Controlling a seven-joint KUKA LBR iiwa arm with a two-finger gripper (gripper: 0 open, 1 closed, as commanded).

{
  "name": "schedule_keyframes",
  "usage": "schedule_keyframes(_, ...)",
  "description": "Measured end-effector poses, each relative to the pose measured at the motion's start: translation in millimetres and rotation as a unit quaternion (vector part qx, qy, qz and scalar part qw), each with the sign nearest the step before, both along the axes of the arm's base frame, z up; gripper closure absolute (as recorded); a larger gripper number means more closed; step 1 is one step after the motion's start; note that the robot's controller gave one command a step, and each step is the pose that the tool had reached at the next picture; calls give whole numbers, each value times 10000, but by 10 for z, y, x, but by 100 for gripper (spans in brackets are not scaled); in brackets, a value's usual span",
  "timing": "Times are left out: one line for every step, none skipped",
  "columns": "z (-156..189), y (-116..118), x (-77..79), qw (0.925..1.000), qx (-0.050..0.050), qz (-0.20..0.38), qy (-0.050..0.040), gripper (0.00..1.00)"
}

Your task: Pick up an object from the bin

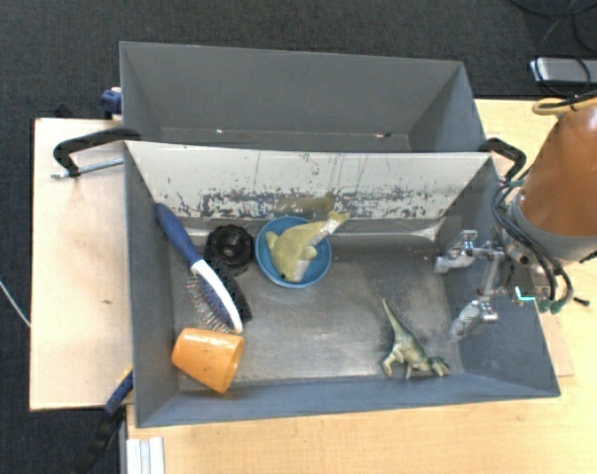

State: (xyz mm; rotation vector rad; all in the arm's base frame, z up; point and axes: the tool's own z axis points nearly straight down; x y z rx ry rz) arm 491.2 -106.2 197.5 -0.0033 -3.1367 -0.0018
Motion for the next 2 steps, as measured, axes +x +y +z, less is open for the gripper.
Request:
schedule_keyframes(-1164, 737, 259, 10000, 1, -71, -60, 0)
schedule_keyframes(-673, 1299, 859, 9874, 7, 1578, -90, 0)
